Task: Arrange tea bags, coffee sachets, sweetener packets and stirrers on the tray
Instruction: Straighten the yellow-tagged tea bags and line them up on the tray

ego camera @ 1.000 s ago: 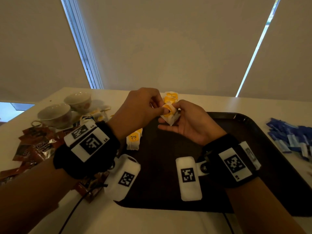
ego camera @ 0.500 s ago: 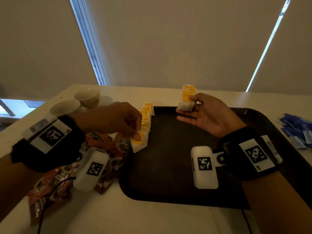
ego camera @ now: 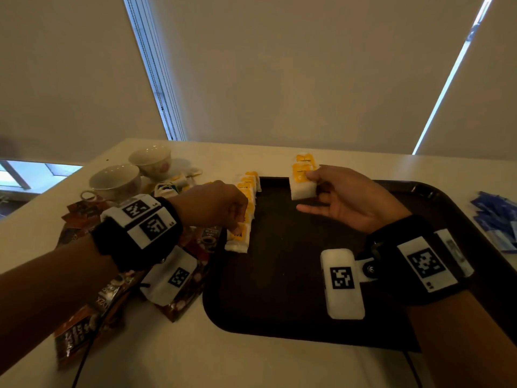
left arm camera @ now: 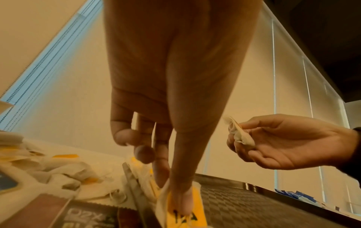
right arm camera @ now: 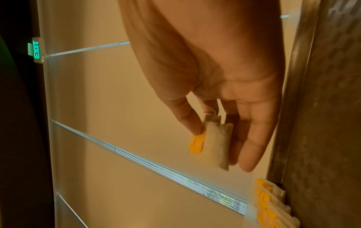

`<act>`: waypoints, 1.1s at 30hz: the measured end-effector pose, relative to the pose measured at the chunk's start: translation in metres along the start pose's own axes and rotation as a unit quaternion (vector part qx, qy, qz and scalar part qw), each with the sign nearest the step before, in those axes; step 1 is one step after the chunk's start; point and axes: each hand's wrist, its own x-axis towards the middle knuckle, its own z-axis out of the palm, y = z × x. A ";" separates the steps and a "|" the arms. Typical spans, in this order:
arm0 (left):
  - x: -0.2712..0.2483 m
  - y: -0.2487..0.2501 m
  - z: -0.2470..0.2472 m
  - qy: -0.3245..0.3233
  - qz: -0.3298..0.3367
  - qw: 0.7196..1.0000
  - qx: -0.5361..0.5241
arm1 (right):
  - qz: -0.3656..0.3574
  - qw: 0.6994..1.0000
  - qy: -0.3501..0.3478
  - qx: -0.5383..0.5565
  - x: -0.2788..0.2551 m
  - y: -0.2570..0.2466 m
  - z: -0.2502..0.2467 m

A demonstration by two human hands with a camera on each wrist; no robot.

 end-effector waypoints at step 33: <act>0.005 0.044 -0.021 0.239 0.047 0.920 -0.307 | -0.005 0.999 -0.027 -0.025 -0.002 0.003 0.006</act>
